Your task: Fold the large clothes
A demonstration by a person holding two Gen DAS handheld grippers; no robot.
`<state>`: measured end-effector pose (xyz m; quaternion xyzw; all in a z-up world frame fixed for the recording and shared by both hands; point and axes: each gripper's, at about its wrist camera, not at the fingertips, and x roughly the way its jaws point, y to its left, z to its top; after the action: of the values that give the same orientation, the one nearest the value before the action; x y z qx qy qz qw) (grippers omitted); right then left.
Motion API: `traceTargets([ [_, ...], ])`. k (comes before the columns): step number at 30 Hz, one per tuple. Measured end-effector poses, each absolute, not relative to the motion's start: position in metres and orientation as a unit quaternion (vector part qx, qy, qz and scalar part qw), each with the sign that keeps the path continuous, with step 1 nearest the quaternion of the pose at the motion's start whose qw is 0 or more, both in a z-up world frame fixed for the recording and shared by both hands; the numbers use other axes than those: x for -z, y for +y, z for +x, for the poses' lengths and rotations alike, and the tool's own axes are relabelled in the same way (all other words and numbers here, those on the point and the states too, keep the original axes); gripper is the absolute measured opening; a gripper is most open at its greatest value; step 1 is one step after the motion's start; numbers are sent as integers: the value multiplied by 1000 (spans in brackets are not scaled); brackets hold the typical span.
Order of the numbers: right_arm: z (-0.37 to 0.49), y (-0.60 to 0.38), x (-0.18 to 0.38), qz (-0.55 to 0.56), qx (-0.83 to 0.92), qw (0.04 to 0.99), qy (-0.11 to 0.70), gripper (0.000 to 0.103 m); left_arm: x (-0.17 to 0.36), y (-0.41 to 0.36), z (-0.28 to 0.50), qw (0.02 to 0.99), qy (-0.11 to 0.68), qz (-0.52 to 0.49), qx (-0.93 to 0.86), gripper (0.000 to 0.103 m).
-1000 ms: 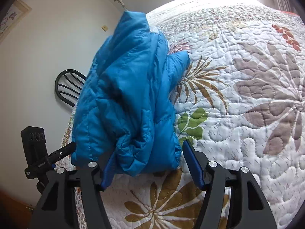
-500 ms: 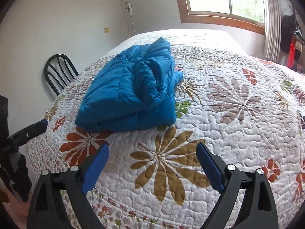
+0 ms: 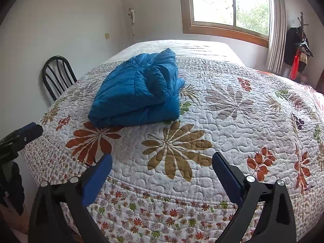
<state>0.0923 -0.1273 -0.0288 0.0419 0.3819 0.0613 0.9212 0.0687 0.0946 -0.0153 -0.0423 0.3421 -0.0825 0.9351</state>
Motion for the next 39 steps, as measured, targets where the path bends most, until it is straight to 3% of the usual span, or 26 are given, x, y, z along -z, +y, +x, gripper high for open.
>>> traceTargets([
  [39,28,-116,11,47,-56,932,356,99,-7,74,-6,947,318,9,41,100],
])
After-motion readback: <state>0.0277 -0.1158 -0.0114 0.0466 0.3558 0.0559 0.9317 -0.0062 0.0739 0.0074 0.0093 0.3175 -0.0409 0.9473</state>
